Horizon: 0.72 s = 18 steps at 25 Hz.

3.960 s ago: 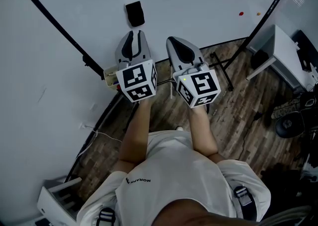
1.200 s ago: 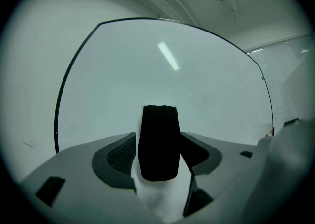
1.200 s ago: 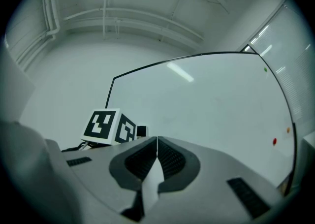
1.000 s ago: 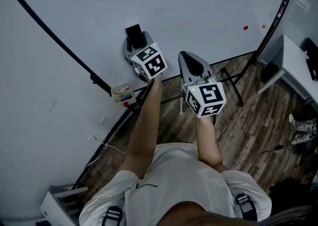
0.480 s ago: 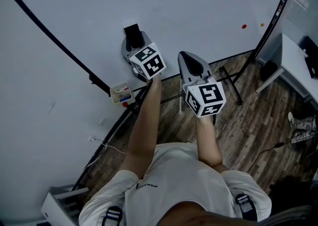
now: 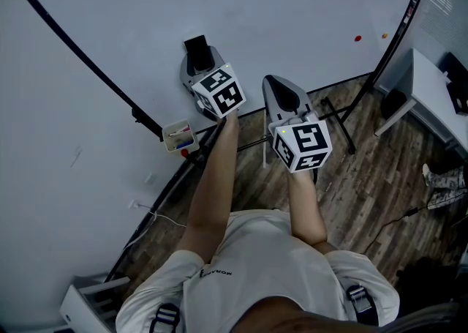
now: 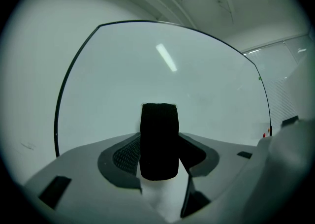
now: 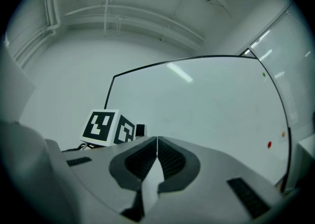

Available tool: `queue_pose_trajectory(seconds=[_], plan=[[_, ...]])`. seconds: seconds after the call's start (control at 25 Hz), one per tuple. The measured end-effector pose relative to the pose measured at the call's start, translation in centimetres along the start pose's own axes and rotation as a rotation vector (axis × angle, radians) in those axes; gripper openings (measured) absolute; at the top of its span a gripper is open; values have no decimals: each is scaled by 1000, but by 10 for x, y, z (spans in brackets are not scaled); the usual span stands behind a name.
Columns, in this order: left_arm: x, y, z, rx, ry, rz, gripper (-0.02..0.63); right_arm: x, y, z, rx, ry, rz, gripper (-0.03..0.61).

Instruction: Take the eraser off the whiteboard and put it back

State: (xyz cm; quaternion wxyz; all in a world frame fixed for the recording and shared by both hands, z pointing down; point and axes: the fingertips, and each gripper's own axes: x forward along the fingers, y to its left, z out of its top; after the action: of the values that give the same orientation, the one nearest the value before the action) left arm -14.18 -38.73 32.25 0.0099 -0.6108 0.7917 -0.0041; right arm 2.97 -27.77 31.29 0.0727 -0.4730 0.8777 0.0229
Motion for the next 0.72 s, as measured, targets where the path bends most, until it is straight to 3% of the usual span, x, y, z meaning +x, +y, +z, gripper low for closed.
queue_pose_trajectory(seconds=[0.72], plan=[[-28, 10, 5, -11, -21, -76, 224, 1, 22, 5, -13, -11, -6, 14]])
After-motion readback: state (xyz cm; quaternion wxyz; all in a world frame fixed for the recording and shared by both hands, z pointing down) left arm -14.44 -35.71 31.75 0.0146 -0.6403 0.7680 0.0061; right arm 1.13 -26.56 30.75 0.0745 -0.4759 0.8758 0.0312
